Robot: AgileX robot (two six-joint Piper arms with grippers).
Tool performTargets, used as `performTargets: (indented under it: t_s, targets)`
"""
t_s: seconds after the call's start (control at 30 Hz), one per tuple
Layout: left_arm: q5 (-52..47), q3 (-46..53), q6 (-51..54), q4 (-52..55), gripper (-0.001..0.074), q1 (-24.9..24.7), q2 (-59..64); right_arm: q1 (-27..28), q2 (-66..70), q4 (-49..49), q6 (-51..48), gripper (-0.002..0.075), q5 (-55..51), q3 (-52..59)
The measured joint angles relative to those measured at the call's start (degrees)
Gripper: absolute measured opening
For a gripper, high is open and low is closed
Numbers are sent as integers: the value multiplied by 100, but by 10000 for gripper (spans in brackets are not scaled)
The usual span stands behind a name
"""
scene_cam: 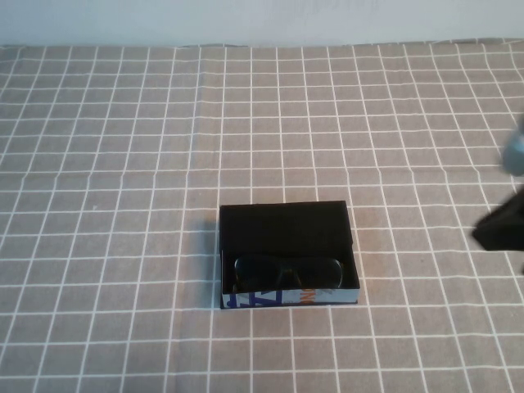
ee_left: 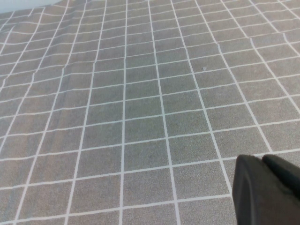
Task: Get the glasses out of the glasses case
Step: Pick up the glasses from the glasses case
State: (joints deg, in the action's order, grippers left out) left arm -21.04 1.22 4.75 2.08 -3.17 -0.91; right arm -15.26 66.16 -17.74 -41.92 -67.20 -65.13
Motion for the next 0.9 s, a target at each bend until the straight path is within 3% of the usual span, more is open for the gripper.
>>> performTargets:
  t_s: [0.27,0.5,0.57,0.77,0.9]
  targets:
    - [0,0,0,0,-4,0,0,-1189,1911,502,-907,-18,-319,-1732]
    - [0,0,0,0,-4,0,0,-1821,3070,872,-1467,6,-319,-2262]
    - [0,0,0,0,-4,0,0,-1926,3340,877,-1533,55,-319,-2282]
    - [0,0,0,0,-4,0,0,-1986,4015,949,-1685,323,-19,-2303]
    - [0,0,0,0,-4,0,0,-1996,4384,962,-1685,368,336,-2446]
